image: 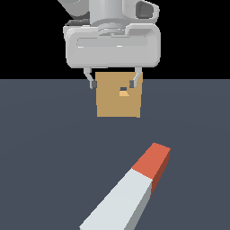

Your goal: Insert the peg into the horizontal hole in a box.

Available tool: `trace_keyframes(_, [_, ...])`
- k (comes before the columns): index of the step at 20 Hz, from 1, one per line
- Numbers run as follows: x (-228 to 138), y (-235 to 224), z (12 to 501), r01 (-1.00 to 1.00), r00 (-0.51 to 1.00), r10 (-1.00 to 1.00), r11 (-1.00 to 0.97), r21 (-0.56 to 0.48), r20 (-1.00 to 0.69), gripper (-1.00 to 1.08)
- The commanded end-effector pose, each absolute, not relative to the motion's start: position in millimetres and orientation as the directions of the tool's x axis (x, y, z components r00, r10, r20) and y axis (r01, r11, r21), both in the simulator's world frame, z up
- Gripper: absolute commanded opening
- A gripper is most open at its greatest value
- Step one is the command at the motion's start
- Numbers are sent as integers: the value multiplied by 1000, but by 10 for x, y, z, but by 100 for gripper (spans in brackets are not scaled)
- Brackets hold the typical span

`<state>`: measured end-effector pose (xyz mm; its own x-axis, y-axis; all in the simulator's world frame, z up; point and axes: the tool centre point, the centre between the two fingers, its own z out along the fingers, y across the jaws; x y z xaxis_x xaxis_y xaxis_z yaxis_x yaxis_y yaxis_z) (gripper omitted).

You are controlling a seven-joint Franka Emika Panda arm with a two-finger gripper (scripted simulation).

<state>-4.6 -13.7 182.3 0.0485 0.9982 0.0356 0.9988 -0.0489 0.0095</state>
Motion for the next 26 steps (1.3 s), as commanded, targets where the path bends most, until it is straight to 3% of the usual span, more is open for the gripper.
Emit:
trace_keyframes(1, [-46,-138,1822,999,49,998,-49,10,36,100])
trace_keyframes(11, [73,-430,1609,987,163,986,-163,7,28,100])
trace_keyframes(26, [178,-1675,795,814,581,814,-581,1,2,100])
